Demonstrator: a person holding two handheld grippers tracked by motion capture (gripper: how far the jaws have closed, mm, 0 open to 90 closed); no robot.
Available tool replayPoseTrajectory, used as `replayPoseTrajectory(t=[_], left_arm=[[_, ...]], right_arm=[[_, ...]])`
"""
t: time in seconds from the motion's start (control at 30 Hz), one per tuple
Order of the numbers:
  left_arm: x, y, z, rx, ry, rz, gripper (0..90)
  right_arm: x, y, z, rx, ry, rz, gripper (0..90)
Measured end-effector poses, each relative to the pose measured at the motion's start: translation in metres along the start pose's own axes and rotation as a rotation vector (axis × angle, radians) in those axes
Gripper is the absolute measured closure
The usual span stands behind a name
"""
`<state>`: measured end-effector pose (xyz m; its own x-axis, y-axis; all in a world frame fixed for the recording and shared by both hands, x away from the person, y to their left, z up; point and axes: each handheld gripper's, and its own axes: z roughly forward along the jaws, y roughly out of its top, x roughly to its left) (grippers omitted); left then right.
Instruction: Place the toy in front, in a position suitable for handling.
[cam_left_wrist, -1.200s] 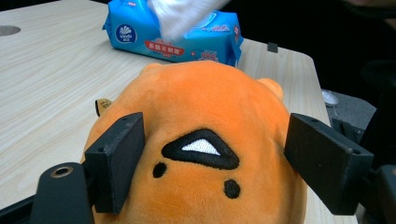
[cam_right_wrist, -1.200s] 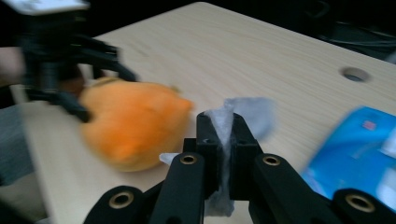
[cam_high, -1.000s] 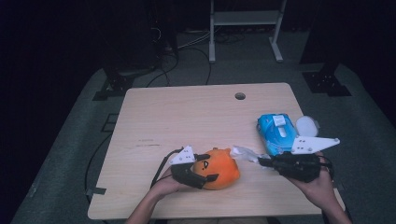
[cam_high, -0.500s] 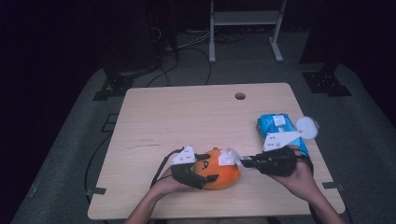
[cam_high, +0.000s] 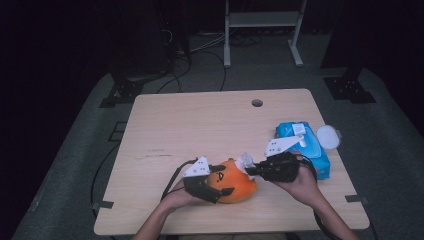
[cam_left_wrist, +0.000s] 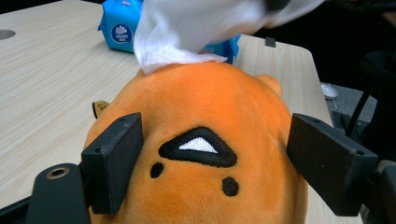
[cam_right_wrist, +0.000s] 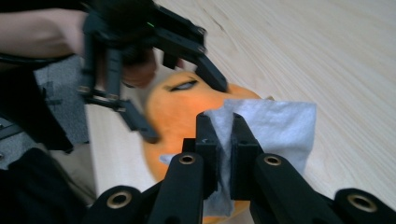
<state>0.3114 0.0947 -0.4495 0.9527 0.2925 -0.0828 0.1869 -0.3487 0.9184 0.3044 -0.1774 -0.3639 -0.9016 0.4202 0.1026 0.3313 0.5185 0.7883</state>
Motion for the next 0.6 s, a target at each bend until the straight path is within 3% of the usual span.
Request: replayPoseTrajectory(t=[0.13, 0.33, 0.5, 0.6], left_arm=[[0.0, 0.0, 0.001, -0.001, 0.0, -0.003, 19.1], [0.002, -0.001, 0.001, -0.008, -0.003, -0.001, 18.9], [0.002, -0.001, 0.001, -0.01, -0.007, 0.006, 18.3], [0.002, -0.001, 0.001, -0.006, -0.009, 0.01, 18.1]], right_arm=[[0.02, 0.004, -0.034, -0.067, 0.027, -0.016, 84.3], [0.047, 0.008, -0.066, -0.102, 0.058, -0.058, 84.2], [0.061, 0.013, -0.073, -0.086, 0.079, -0.091, 84.2], [0.053, 0.011, -0.064, -0.057, 0.057, -0.081, 84.2]])
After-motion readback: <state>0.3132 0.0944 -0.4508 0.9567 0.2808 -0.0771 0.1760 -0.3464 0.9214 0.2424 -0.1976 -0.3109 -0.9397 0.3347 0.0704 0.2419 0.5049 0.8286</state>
